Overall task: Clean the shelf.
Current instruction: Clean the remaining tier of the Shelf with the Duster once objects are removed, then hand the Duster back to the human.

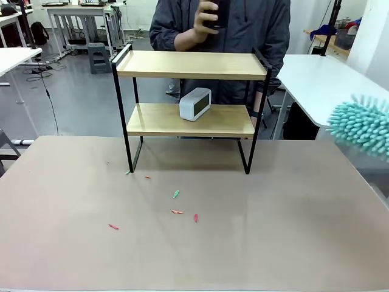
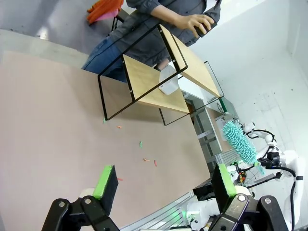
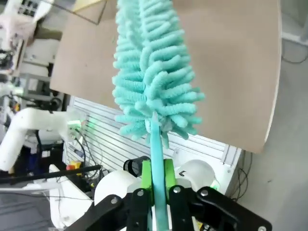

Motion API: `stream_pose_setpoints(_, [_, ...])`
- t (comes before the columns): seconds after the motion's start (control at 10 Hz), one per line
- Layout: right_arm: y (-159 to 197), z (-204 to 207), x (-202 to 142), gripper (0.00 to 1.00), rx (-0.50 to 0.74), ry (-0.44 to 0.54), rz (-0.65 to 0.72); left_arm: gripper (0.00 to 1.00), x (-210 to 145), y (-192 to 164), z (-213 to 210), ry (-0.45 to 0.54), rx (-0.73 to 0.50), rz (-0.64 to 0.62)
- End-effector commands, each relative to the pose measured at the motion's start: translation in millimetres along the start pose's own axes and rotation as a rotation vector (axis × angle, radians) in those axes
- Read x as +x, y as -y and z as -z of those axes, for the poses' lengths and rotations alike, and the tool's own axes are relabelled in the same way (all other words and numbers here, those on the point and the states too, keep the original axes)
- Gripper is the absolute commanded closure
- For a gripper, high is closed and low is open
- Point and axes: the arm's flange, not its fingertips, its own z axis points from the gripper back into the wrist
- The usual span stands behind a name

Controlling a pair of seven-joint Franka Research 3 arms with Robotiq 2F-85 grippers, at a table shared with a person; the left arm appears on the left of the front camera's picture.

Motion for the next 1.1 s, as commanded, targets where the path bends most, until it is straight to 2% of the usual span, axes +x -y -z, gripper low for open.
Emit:
stream_pose_setpoints(0.0, [-13.5,-4.2,20.3,0.87,0.047,-0.01,-0.109,0.0,0.6,0.9,3.2,0.01,-0.014,0.016])
stream_pose_setpoints(1.0, [-13.5,-4.2,20.3,0.87,0.047,-0.01,-0.109,0.0,0.6,0.9,3.2,0.01,-0.014,0.016])
